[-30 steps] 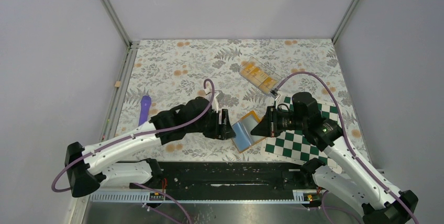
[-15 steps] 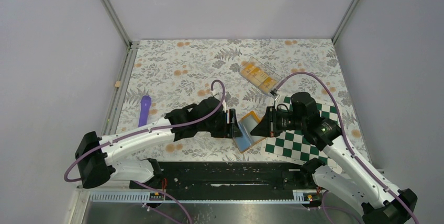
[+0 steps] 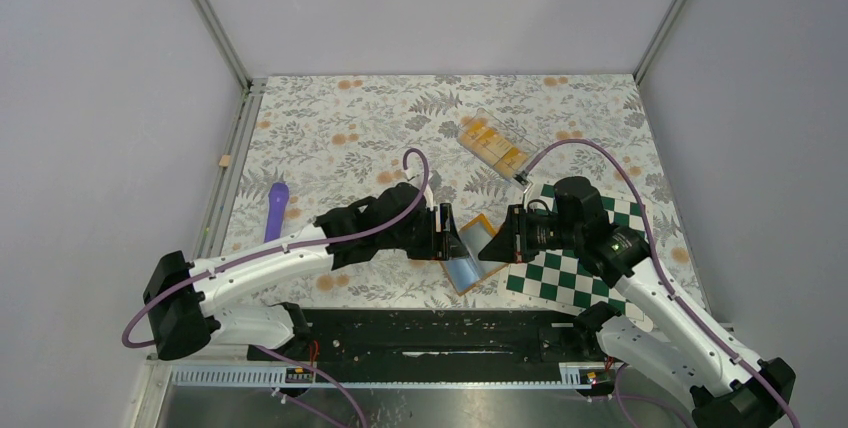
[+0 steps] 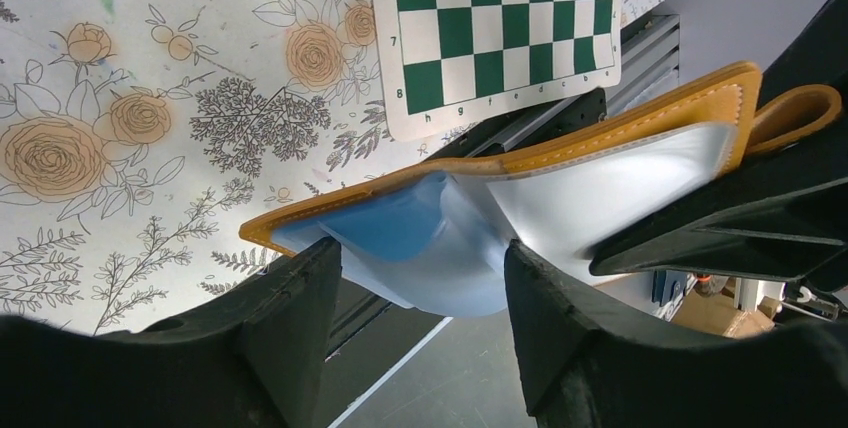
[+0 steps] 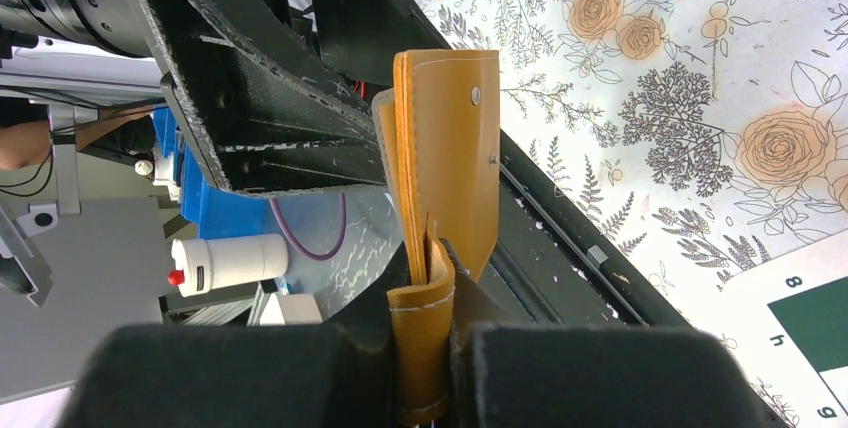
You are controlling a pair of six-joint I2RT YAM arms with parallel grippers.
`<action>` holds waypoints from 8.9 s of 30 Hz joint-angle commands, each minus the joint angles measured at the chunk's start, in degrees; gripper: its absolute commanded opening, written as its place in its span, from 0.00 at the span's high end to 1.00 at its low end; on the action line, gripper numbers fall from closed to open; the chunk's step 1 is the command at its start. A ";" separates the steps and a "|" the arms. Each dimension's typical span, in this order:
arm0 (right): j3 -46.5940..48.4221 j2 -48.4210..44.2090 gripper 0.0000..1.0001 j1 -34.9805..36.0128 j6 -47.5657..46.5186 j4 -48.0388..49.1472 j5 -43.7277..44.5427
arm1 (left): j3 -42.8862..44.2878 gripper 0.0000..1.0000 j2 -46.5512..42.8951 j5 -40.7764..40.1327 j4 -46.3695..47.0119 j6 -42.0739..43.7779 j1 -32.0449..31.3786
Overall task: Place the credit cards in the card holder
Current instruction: Turn over the card slot in the card holder, then place the card holder at the center of the board, then move the storage box to the center of the board.
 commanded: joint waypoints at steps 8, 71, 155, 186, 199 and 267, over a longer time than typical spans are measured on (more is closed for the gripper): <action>1.40 0.24 1.00 0.35 -0.37 0.15 -0.06 | 3.11 0.54 3.04 -4.11 -6.55 -1.15 -0.29; -0.70 1.49 1.00 0.35 -0.66 1.14 -1.65 | 4.19 0.69 6.57 -4.60 -1.90 -6.56 -1.69; -3.02 14.72 0.44 9.38 5.48 0.77 33.28 | -3.91 0.34 -11.44 -3.02 -5.14 1.00 5.45; 7.26 32.44 0.54 7.95 8.90 -2.61 33.12 | -2.90 0.33 -7.65 -0.68 -4.97 0.92 5.38; 26.15 41.00 0.17 -17.72 0.46 -9.01 29.41 | -3.96 0.33 -7.26 -0.04 -4.35 1.26 5.34; 41.84 62.19 0.39 4.47 2.83 -14.91 27.39 | -3.63 0.61 0.52 8.74 4.30 3.07 19.15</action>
